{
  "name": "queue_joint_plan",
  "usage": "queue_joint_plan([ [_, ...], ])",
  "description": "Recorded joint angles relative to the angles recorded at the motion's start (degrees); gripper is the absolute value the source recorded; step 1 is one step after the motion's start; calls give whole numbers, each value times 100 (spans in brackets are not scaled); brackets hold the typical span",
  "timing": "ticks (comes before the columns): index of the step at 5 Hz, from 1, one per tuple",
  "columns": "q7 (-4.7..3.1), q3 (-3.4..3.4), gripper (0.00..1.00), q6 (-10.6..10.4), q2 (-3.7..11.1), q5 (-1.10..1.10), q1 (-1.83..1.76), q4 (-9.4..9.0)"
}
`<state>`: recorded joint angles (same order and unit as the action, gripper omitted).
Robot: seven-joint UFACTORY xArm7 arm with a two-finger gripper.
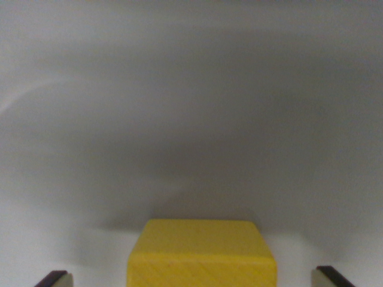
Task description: Pick yellow cube
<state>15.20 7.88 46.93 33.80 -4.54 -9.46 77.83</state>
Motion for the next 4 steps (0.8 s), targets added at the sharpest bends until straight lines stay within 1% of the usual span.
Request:
queue_joint_plan([
  [3,1,0,0,-2,2,0,-1,-1],
  [4,1,0,100,-2,2,0,-1,-1],
])
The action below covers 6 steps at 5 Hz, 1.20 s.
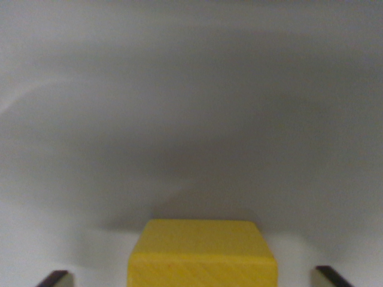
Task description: Pick yellow cube
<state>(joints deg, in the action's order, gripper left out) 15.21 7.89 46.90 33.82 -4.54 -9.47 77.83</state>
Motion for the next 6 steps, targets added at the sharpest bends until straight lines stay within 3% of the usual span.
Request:
queue_joint_plan([
  [5,-1,2,100,49,-18,3,0,32],
  [6,-5,4,100,141,-51,10,0,90],
])
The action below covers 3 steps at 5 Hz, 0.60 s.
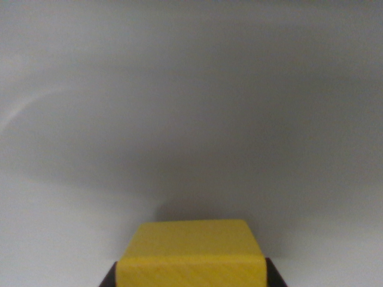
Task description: Pick yellow cube
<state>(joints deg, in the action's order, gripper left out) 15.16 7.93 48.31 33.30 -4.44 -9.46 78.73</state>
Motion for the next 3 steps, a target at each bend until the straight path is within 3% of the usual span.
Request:
queue_joint_plan([
  [3,-4,4,100,132,-48,9,0,84],
])
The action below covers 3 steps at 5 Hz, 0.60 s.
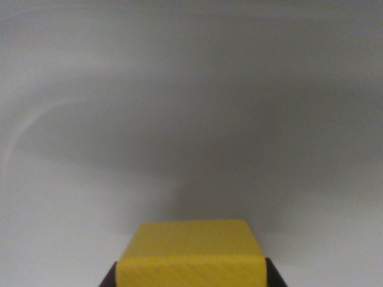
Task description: Pick yellow cube
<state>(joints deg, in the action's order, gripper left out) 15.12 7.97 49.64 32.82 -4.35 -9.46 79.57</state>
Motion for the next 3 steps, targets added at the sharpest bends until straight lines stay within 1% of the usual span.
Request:
queue_joint_plan([
  [1,-6,5,100,168,-61,12,1,107],
  [2,-6,5,100,168,-61,12,1,107],
  [3,-12,11,100,366,-134,25,1,233],
])
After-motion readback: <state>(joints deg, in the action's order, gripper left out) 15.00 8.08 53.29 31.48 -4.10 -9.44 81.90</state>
